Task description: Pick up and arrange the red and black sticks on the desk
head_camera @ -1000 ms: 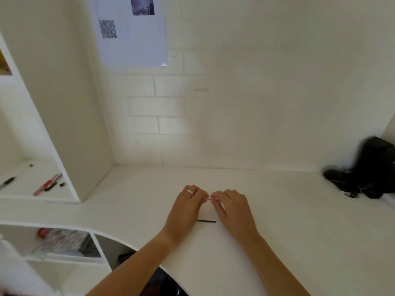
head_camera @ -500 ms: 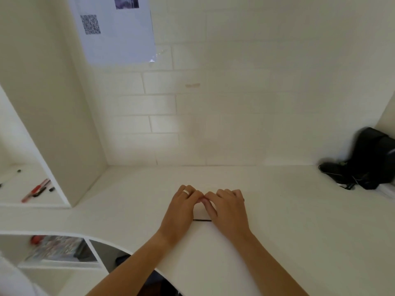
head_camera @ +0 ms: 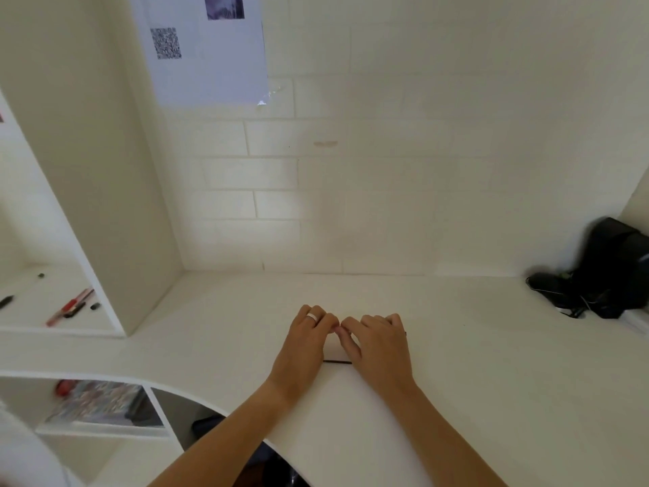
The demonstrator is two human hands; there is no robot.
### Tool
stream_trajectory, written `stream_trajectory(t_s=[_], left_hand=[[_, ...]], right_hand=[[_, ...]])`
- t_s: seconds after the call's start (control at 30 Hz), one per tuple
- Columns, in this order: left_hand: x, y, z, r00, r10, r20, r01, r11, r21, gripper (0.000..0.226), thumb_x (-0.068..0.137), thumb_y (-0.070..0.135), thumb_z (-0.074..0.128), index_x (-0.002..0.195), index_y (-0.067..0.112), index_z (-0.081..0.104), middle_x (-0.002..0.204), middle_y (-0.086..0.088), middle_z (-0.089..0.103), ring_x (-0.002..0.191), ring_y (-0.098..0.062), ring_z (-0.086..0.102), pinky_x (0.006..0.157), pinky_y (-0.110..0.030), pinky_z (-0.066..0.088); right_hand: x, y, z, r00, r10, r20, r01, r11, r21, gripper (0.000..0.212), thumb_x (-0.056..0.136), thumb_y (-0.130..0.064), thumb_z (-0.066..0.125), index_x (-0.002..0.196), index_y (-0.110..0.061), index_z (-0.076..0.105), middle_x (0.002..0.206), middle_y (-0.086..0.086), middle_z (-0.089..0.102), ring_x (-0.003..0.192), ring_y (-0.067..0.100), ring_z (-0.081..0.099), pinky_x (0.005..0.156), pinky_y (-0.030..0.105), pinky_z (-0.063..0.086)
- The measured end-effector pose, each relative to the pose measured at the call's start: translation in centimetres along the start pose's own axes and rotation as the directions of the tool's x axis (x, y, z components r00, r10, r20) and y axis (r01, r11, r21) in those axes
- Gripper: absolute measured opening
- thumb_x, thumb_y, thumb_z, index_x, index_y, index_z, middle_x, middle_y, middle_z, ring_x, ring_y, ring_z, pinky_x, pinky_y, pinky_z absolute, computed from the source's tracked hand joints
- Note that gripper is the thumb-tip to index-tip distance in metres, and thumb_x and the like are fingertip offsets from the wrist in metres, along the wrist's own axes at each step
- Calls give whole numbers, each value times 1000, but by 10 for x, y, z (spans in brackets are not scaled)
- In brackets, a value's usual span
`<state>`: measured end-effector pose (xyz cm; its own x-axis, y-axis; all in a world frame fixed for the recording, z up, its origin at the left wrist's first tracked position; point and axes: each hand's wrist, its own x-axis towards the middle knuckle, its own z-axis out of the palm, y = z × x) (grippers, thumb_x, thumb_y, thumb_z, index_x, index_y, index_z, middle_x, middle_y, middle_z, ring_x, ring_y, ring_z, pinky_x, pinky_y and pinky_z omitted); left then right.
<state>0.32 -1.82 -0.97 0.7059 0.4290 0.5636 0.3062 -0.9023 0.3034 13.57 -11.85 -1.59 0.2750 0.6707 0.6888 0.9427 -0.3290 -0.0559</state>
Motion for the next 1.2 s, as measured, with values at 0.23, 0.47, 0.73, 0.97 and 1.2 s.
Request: stream_trajectory(t_s=[0.23, 0.47, 0.73, 0.97, 1.2], left_hand=[[-1, -1, -1, 1000, -25, -12, 25, 1000, 3, 23, 87, 2, 48, 94, 20, 60, 88, 8, 52, 87, -13, 42, 73, -29, 45], [-1, -6, 1, 977, -181, -117, 177, 983, -46, 34, 83, 0, 32, 88, 19, 59, 96, 2, 51, 89, -9, 44, 77, -17, 40], [9, -15, 8, 950, -293, -104, 289, 956, -50, 15, 92, 10, 53, 86, 16, 65, 102, 1, 53, 95, -7, 58, 87, -20, 47], [42, -53, 13, 870, -492, 28, 491, 859, -147, 19, 89, -4, 59, 92, 11, 71, 94, -3, 52, 95, -25, 54, 74, -15, 37], [56, -62, 24, 837, -546, 39, 544, 822, -168, 15, 89, 0, 59, 88, 10, 70, 92, -7, 54, 94, -28, 54, 79, -26, 37]], right_hand=[[0, 0, 1, 999, -19, -29, 20, 999, 33, 28, 102, -48, 46, 86, -34, 64, 59, -8, 47, 59, 16, 45, 69, 35, 36], [1, 7, -4, 985, 169, 23, -170, 985, 20, 35, 99, -51, 45, 73, -29, 57, 55, -8, 51, 56, 15, 50, 70, 36, 32], [0, 3, 2, 979, 201, 22, -200, 979, -25, 25, 103, -36, 41, 86, -29, 59, 69, -9, 47, 67, 18, 46, 77, 34, 29], [-5, 8, 7, 983, 170, 65, -171, 985, 17, 19, 91, -16, 55, 100, -31, 63, 85, -10, 53, 83, 16, 51, 89, 33, 30], [0, 8, 8, 984, 179, 22, -180, 982, 50, 14, 93, -18, 57, 96, -30, 63, 83, -10, 53, 82, 16, 52, 87, 32, 31]])
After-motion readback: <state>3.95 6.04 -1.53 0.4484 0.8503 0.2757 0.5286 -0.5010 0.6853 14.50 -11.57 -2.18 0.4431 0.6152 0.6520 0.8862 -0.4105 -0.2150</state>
